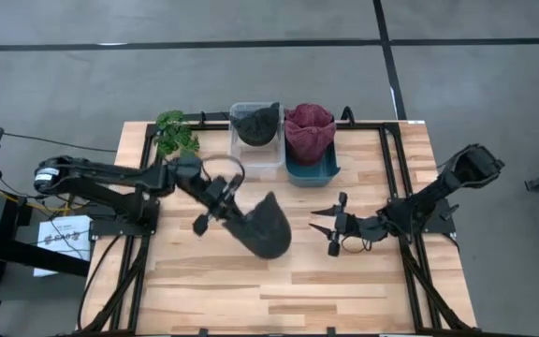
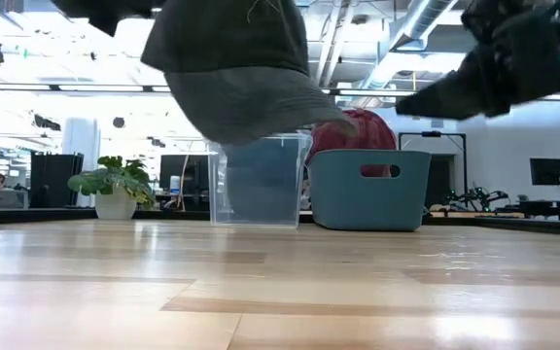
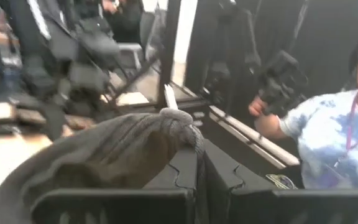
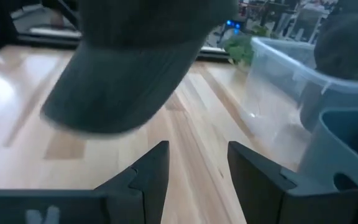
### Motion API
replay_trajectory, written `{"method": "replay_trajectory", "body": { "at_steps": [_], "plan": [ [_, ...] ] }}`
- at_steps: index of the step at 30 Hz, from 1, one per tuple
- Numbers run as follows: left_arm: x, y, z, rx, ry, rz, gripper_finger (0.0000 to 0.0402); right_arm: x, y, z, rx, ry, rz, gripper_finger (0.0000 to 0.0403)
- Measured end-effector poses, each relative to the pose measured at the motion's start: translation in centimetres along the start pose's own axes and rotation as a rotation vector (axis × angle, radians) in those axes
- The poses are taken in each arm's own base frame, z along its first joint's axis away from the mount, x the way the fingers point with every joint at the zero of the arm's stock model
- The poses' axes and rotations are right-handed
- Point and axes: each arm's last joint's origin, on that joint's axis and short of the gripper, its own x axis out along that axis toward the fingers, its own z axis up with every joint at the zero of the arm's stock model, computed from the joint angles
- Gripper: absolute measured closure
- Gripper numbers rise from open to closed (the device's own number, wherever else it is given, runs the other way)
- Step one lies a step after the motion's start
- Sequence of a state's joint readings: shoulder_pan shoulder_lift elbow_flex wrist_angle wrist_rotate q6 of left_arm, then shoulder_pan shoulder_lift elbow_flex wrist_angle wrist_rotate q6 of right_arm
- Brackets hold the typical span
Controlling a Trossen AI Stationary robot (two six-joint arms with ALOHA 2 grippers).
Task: Pick & Place hat
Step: Put the black cap into the transparent bin
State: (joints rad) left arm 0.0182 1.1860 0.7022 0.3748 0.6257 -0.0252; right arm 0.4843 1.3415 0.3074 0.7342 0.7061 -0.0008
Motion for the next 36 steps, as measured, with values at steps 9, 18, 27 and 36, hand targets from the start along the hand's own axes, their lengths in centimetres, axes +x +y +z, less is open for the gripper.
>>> {"method": "replay_trajectory", "body": {
  "at_steps": [9,18,27,36],
  "plan": [
    [-4.6,5.3,3.2,0.086,-0.073,0.058,0.0392,2.4,0.0,-2.6,-0.011,0.047,-0.062,0.0250],
    [-7.8,10.4,6.4,0.135,-0.106,0.060,0.0392,4.9,-0.9,-3.8,0.044,-0.078,-0.101,0.0246],
    [-11.1,15.4,8.5,0.172,-0.108,0.015,0.0392,6.5,-2.1,-4.8,0.050,-0.186,0.076,0.0250],
    [-14.7,18.1,9.6,0.233,-0.108,0.068,0.0392,7.3,-2.7,-6.7,0.075,-0.104,0.058,0.0247]
  ]
}}
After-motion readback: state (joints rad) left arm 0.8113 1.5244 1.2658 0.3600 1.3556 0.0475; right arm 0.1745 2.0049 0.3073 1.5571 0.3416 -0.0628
